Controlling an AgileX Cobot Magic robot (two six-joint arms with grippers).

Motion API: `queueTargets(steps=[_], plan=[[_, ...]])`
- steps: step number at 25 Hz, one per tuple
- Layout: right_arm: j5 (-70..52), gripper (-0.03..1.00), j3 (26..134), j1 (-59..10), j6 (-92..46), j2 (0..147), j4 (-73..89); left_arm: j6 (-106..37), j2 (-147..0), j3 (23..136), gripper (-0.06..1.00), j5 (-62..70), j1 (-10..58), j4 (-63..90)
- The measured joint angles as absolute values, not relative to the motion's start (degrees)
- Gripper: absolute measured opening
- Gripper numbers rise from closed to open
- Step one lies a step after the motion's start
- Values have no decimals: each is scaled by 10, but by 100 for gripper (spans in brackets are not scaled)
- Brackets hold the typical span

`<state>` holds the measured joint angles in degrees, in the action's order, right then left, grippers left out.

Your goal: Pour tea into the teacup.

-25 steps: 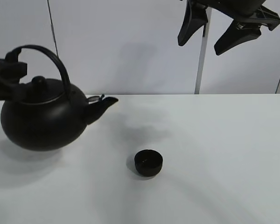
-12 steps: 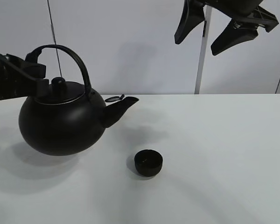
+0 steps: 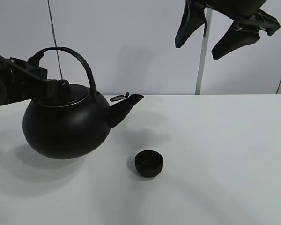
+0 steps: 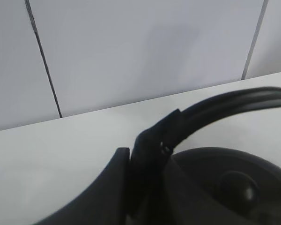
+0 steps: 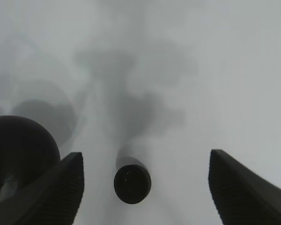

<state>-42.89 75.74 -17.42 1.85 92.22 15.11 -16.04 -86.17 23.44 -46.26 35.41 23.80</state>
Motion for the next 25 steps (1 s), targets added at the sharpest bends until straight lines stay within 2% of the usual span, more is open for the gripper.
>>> queueTargets(steps=[15,25], plan=[[-442,51,757,-174,18,922,152,-186,-940,286,11,-468,391,242],[-442,51,757,-174,18,922,152,-218,-945,287,11,-484,392,246]])
